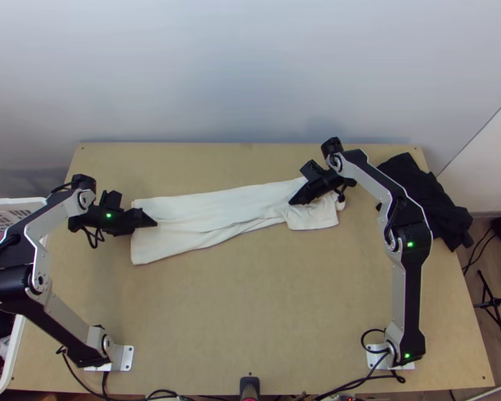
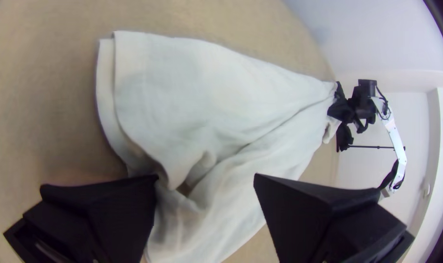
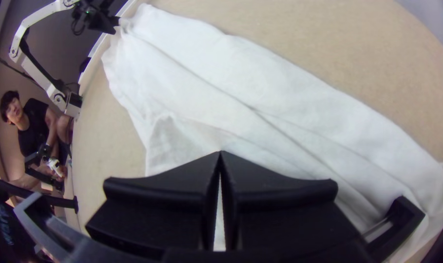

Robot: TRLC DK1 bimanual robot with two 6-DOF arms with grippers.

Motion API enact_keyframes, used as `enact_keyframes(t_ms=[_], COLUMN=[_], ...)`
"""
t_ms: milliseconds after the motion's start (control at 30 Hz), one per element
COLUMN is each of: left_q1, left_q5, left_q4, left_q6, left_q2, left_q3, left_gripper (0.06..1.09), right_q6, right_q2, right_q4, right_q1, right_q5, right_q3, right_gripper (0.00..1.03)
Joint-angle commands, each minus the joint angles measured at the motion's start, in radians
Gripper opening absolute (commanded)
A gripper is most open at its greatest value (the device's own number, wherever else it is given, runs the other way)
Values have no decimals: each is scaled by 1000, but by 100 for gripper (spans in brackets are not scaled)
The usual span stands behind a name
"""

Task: Fold the t-shirt

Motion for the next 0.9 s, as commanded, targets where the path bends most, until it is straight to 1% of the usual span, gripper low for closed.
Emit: enact_keyframes(t_ms=[0, 67, 100, 133, 167, 233, 267, 367, 467, 667, 800, 867], left_q1=[-22, -22, -22, -21, -18, -4, 8, 16, 11, 34, 74, 83], left_q5=[-38, -47, -52, -50, -50, -49, -43, -15, 5, 8, 25, 28], left_q4=[13, 21, 27, 36, 48, 64, 68, 65, 30, -33, -57, -71], left_q6=[-4, -14, -15, -15, -18, -37, -49, -41, -41, -41, -34, -18], left_q2=[43, 46, 49, 47, 44, 44, 44, 26, -8, -88, -105, -117], left_q3=[18, 12, 9, 7, 6, 13, 17, 3, -2, 18, 26, 21], left_gripper=[80, 66, 62, 55, 43, 13, 10, 10, 10, 10, 10, 10], right_q6=[-2, -2, -2, -2, -2, -2, -1, 1, 2, 14, 14, 14], right_q2=[0, 0, 0, 0, 0, 0, 0, -2, -3, -8, -55, -78], right_q4=[0, 0, 0, 0, 0, 0, 0, 0, 1, 1, -19, -57], right_q1=[1, 1, 1, 1, 1, 1, 3, 1, 3, -2, -16, -23], right_q5=[3, 3, 3, 4, 3, 4, 4, 4, 6, 12, -27, -56], right_q3=[-1, -3, -3, -3, -6, -6, -6, -9, -9, -6, 3, 31], right_gripper=[3, 3, 3, 3, 3, 3, 3, 3, 3, 3, 3, 3])
